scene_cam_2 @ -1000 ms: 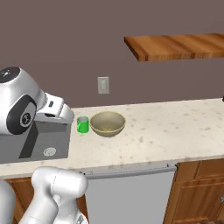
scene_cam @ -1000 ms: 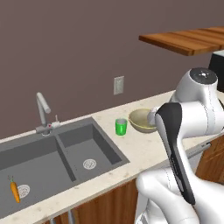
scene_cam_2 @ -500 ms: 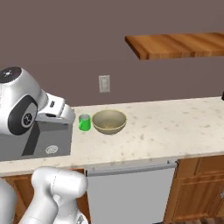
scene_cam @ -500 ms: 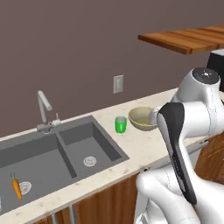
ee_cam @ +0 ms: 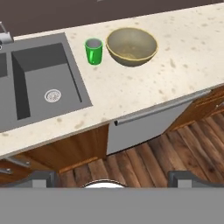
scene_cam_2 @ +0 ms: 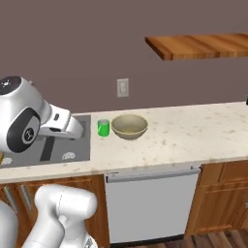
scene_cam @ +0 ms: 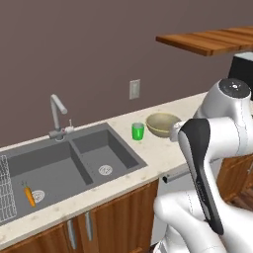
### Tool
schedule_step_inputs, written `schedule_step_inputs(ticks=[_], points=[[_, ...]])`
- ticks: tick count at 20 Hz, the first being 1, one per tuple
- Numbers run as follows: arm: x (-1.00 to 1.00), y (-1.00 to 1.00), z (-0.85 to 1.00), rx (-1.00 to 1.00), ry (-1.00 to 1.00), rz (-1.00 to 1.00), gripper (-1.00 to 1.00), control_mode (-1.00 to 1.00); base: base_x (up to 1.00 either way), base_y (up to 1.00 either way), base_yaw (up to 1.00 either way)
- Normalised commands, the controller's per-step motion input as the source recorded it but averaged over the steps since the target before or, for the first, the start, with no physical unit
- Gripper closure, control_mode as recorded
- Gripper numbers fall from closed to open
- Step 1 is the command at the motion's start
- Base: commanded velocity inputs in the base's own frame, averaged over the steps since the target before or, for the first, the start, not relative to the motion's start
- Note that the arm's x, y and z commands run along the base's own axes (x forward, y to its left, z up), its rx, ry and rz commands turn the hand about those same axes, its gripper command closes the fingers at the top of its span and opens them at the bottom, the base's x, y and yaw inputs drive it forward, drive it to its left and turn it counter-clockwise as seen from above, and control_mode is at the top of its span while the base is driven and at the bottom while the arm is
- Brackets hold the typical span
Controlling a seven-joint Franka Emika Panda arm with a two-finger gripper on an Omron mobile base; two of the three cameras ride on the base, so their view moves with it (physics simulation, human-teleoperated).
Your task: Clear the mugs and bowl far away from the sink.
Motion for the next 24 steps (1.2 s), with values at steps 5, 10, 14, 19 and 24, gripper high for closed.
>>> schedule_step_inputs(ticks=[5,10,14,19,24], points=[[0.00,0.00,0.00,0.00,0.00,0.00,-1.00,1.00,0.69,0.54,0.00],[0.00,0.00,0.00,0.00,0.00,0.00,-1.00,1.00,0.34,0.89,-0.07],[0.00,0.00,0.00,0.00,0.00,0.00,-1.00,1.00,0.37,0.49,-0.07],[0.00,0.00,0.00,0.00,0.00,0.00,-1.00,1.00,0.29,0.60,-0.15],[0.00,0.00,0.00,0.00,0.00,0.00,-1.00,1.00,0.29,0.54,-0.17]])
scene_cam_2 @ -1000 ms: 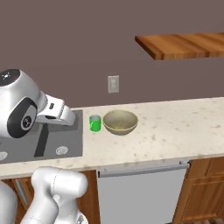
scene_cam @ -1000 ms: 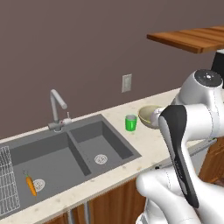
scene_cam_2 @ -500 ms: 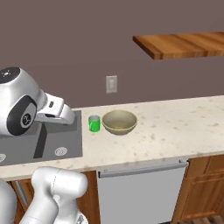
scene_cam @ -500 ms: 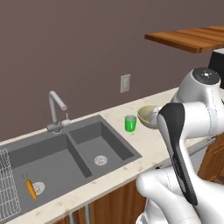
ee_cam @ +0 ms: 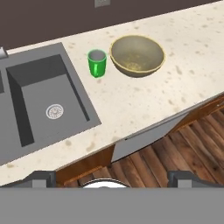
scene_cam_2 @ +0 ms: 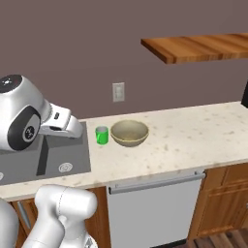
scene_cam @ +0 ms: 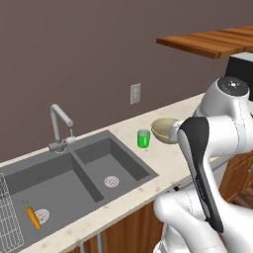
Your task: Clear the mugs and bowl far away from the sink.
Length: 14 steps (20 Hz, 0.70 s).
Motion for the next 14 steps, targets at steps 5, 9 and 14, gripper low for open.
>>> schedule_step_inputs(ticks=[5,9,14], points=[[0.00,0.00,0.00,0.00,0.00,0.00,-1.00,1.00,0.10,0.38,-0.01],[0.00,0.00,0.00,0.00,0.00,0.00,-1.00,1.00,0.01,0.32,0.01],[0.00,0.00,0.00,0.00,0.00,0.00,-1.00,1.00,0.03,0.48,0.00]])
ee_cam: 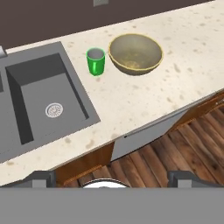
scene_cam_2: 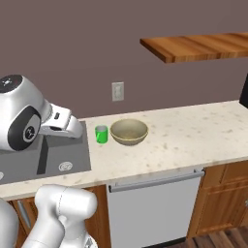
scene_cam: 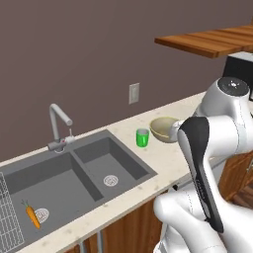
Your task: Clear the mugs and bowl far away from the sink.
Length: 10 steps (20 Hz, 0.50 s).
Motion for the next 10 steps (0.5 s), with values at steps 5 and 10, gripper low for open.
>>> schedule_step_inputs(ticks=[5,10], points=[[0.06,0.35,-0.10,0.00,0.00,0.01,-1.00,-1.00,0.02,0.26,0.00],[0.27,0.38,-0.27,0.03,0.06,0.03,-1.00,-1.00,0.00,0.00,0.00]])
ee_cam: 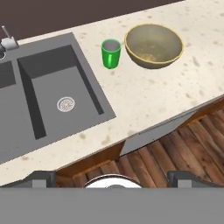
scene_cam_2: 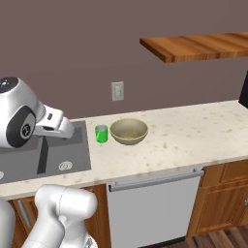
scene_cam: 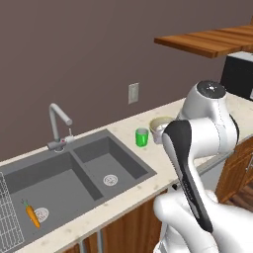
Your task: Clear the mugs and bowl far away from the sink.
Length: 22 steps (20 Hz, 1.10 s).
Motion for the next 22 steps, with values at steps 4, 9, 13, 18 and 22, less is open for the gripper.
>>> schedule_step_inputs(ticks=[4,9,13,18,22], points=[[0.44,0.15,-0.32,0.00,0.06,0.00,-1.00,-1.00,0.00,0.00,0.00],[0.35,0.00,-0.18,0.00,0.03,0.00,-1.00,-1.00,0.00,0.00,0.00],[0.39,0.00,-0.18,0.00,0.02,0.00,-1.00,-1.00,0.00,0.00,0.00],[0.36,0.00,-0.25,0.00,0.05,0.00,-1.00,-1.00,0.00,0.00,0.00],[0.32,0.00,-0.34,0.02,0.08,0.00,-1.00,-1.00,0.00,0.00,0.00]])
